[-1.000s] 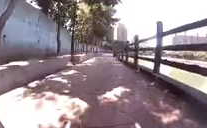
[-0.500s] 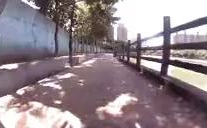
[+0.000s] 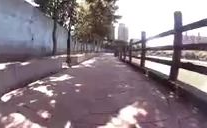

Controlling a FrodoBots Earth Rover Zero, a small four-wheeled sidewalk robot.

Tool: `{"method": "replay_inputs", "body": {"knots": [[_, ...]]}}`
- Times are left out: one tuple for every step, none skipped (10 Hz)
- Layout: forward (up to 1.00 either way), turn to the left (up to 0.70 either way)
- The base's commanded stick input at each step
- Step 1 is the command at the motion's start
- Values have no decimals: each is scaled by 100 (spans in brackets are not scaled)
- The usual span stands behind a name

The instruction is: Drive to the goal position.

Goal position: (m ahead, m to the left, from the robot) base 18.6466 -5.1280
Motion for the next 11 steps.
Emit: {"method": "replay_inputs", "body": {"knots": [[70, 0], [70, -15], [70, -21], [70, 0], [70, 0], [70, 0], [70, 0], [70, 0], [70, 0], [70, 0], [70, 0]]}}
